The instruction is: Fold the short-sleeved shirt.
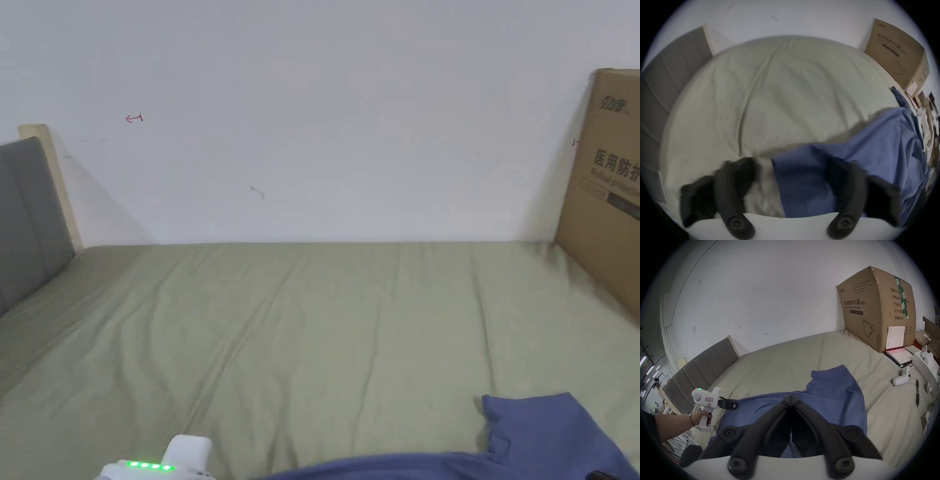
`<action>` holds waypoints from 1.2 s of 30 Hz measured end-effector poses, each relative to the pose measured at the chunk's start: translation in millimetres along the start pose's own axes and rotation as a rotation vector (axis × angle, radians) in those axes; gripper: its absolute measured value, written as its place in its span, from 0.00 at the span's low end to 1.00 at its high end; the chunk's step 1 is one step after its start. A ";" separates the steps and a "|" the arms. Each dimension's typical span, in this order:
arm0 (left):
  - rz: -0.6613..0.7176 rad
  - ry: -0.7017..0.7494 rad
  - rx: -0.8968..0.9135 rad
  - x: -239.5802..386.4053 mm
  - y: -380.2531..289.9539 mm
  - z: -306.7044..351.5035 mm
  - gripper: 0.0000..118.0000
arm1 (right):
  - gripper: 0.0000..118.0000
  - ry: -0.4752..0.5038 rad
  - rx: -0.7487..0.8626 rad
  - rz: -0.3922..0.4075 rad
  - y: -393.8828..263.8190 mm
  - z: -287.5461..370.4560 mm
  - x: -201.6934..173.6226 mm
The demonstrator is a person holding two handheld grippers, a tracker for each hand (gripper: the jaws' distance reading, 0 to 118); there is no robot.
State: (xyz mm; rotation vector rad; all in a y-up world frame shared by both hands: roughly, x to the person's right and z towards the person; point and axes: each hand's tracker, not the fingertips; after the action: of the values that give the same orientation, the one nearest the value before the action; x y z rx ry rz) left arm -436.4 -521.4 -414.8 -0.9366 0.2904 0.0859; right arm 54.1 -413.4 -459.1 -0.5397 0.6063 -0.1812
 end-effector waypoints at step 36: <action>0.113 -0.132 0.008 -25.3 24.6 40.8 0.02 | 0.00 -0.237 -0.554 -0.004 67.3 -195.8 150.7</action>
State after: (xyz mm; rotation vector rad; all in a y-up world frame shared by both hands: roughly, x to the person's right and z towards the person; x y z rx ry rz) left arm -457.0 -472.6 -404.0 -0.9016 0.2212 0.2489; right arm 62.3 -487.7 -704.1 -1.0809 0.4194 0.0529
